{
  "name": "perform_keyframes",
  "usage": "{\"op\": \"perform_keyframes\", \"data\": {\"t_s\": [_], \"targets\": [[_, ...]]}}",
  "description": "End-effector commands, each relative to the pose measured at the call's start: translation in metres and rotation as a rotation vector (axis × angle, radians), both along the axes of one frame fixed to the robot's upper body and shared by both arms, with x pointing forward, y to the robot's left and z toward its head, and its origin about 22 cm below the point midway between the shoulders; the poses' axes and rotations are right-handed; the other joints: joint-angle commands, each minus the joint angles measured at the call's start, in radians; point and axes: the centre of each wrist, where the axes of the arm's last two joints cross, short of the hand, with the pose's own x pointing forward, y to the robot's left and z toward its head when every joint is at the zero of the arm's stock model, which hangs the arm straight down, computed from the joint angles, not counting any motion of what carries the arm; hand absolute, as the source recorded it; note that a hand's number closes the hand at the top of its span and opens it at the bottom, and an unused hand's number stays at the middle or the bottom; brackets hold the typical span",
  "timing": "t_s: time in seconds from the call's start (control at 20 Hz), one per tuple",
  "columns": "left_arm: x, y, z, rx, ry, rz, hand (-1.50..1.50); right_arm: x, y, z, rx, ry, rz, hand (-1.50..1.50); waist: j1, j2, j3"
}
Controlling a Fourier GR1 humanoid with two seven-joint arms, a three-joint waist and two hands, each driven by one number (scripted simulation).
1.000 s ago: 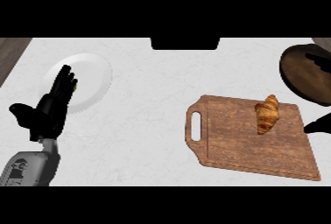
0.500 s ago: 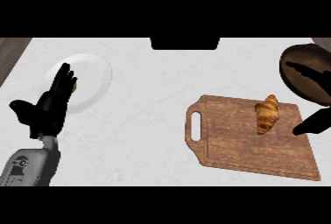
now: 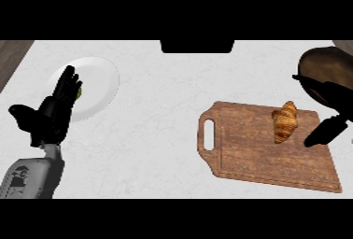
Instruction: Pick the croissant from the cutting board and place it in the pan
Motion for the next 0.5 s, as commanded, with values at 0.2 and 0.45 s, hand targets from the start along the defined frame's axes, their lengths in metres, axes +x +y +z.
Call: {"op": "perform_keyframes", "data": {"t_s": [0.2, 0.45], "targets": [[-0.018, 0.003, 0.011, 0.000, 0.000, -0.012, 0.00, 0.007, 0.002, -0.006, -0.108, 0.080, -0.012, -1.50, 0.002, -0.002, 0.000], [-0.007, -0.014, -0.006, 0.011, -0.009, -0.002, 0.00, 0.011, 0.017, -0.033, -0.084, 0.095, 0.001, -1.50, -0.001, 0.000, 0.000]]}}
